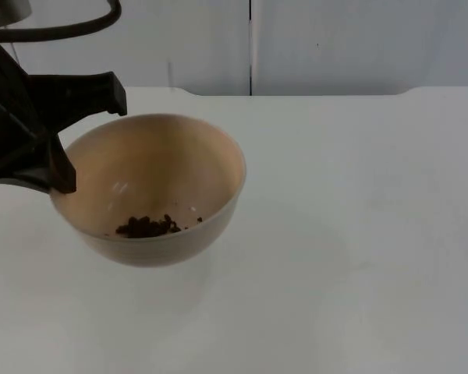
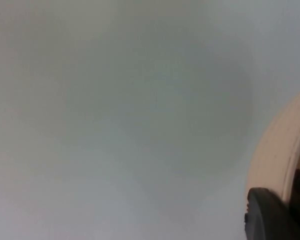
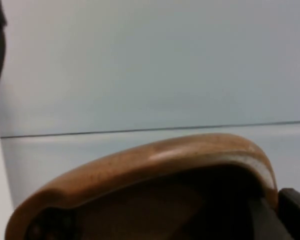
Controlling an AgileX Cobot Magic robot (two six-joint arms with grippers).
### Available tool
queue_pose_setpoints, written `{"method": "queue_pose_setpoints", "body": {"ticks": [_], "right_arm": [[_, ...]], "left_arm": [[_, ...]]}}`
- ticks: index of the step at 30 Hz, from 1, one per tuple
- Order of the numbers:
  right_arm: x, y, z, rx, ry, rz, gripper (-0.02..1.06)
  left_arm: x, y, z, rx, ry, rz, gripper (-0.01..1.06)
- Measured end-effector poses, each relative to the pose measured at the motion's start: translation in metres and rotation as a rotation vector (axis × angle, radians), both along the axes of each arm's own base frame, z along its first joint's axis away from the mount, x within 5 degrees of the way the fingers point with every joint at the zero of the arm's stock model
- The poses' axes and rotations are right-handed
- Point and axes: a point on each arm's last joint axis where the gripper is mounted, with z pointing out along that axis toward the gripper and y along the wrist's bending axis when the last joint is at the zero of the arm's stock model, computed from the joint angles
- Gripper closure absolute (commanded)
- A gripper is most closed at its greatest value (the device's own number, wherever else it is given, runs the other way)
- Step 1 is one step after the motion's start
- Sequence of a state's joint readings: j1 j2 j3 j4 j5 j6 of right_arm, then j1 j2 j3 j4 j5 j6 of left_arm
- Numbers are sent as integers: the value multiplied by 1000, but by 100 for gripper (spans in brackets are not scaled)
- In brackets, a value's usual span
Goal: Pick up the bowl with the left hand and pour the coffee beans from the cup into the bowl with the right hand.
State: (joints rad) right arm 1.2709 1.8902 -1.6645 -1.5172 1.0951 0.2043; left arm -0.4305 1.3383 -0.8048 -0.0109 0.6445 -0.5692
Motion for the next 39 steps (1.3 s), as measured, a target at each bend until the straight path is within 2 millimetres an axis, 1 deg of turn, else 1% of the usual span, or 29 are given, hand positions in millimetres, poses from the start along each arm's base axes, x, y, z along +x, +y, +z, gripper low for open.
{"method": "queue_pose_setpoints", "body": {"ticks": [7, 25, 28, 32, 33, 35, 39], "right_arm": [[9, -5, -4, 44, 56, -34, 105], [9, -5, -7, 70, 96, -36, 105], [8, -5, -5, 94, 118, -38, 105], [8, -4, 7, 142, 147, -33, 105], [8, -4, 7, 142, 147, -33, 105], [10, -5, 10, 159, 179, -37, 105], [19, -10, 8, 182, 249, -64, 105]], "left_arm": [[0, 0, 0, 0, 0, 0, 105], [0, 0, 0, 0, 0, 0, 105], [0, 0, 0, 0, 0, 0, 105], [0, 0, 0, 0, 0, 0, 105], [0, 0, 0, 0, 0, 0, 105], [0, 0, 0, 0, 0, 0, 105], [0, 0, 0, 0, 0, 0, 105]]}}
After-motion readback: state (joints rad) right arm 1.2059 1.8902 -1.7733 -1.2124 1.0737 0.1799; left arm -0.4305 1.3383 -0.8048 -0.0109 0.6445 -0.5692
